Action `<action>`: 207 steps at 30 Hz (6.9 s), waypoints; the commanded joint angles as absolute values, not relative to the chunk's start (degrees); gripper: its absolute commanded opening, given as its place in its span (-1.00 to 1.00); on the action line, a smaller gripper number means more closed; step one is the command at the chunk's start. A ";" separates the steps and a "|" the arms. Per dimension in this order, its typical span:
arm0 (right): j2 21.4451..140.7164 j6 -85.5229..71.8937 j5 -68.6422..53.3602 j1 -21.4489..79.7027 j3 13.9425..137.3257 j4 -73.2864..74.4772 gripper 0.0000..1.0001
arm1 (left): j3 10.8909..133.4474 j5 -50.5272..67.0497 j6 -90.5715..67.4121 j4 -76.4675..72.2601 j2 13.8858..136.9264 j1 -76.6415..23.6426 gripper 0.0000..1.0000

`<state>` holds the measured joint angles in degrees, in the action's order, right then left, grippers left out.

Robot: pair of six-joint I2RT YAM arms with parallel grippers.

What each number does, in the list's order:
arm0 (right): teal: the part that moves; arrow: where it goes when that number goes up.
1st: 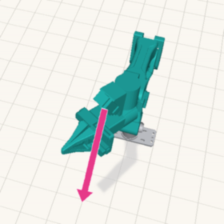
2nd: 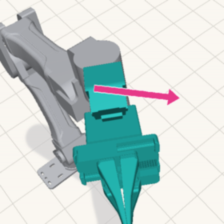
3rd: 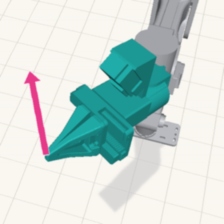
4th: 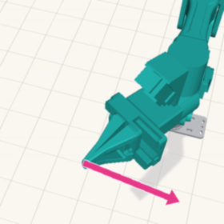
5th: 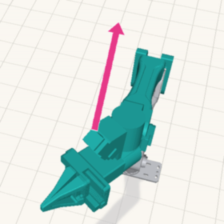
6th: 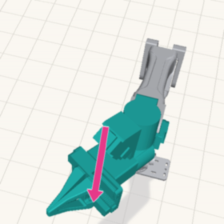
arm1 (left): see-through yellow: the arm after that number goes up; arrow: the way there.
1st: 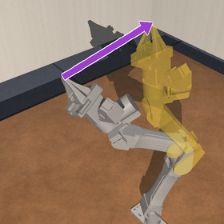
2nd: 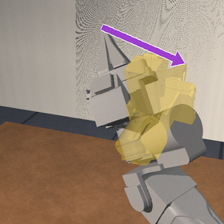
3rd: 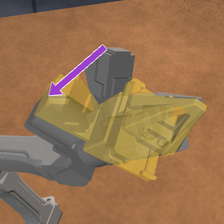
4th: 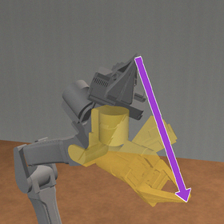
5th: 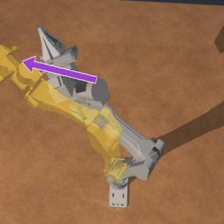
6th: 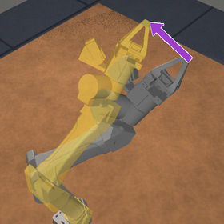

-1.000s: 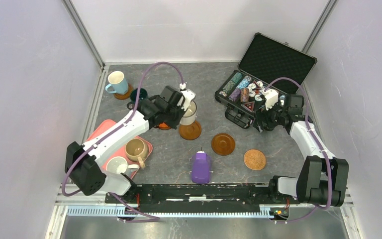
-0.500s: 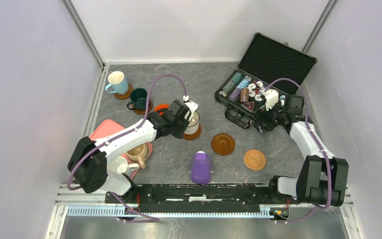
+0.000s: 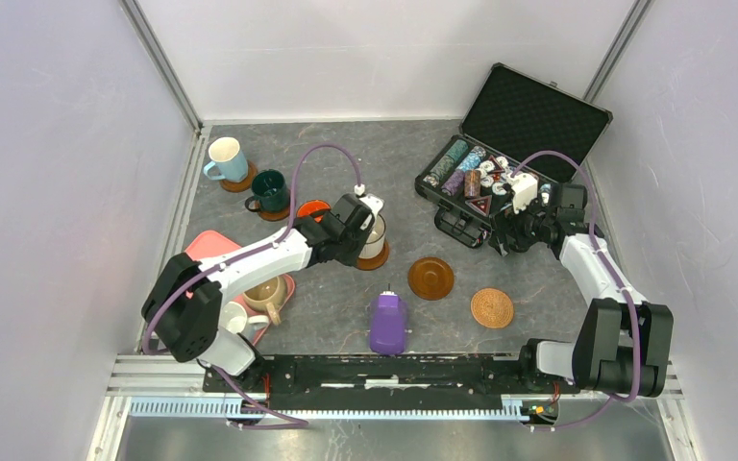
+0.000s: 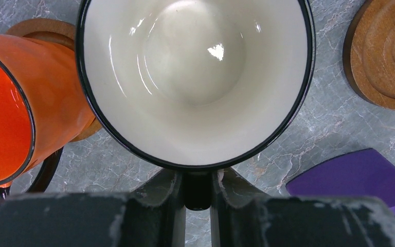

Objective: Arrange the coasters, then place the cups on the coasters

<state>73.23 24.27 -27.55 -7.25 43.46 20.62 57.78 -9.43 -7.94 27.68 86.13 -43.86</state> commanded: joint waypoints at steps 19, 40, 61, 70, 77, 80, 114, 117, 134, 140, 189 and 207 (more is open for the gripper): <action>74.08 24.35 -30.01 -7.52 43.13 19.31 0.96 | 56.57 -9.71 -15.55 21.80 86.64 -43.95 -0.63; 73.98 24.35 -30.94 -7.58 42.74 19.14 0.96 | 59.19 -9.18 -2.29 39.05 68.40 -36.55 0.53; 74.80 24.89 -34.38 -7.62 42.89 19.34 0.96 | 53.03 0.36 33.12 60.79 59.03 -7.91 0.89; 75.02 24.70 -34.61 -7.62 42.80 19.19 0.96 | 49.73 1.25 31.23 57.88 61.41 -7.91 1.00; 75.18 25.00 -34.55 -7.62 43.02 19.48 0.96 | 49.60 -3.46 30.29 53.37 64.86 -7.02 1.00; 75.12 25.14 -34.53 -7.61 42.82 19.55 0.96 | 51.04 -4.04 31.76 52.03 66.54 -5.43 1.00; 75.13 26.02 -35.42 -7.73 42.45 20.17 0.96 | 65.60 3.10 30.20 58.09 67.92 2.99 0.99; 75.20 25.99 -35.78 -7.71 42.45 20.11 0.96 | 64.81 7.48 27.70 64.68 65.67 2.97 0.99; 75.23 25.75 -36.30 -7.73 42.45 20.26 0.96 | 50.64 0.81 20.99 54.83 64.84 1.31 1.00; 75.57 25.75 -36.32 -7.73 42.54 20.28 0.96 | 49.97 1.29 20.68 52.03 65.05 1.24 1.00; 75.29 27.33 -37.01 -7.98 42.23 21.43 0.96 | 51.67 -10.57 20.40 45.45 72.13 13.27 1.00; 75.70 27.82 -37.29 -8.35 42.25 21.73 0.96 | 50.54 1.92 26.90 43.17 77.76 20.20 0.43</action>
<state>75.22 27.29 -36.03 -8.01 42.48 21.93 50.74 -1.52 23.77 47.24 76.49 19.18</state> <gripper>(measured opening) 0.979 0.744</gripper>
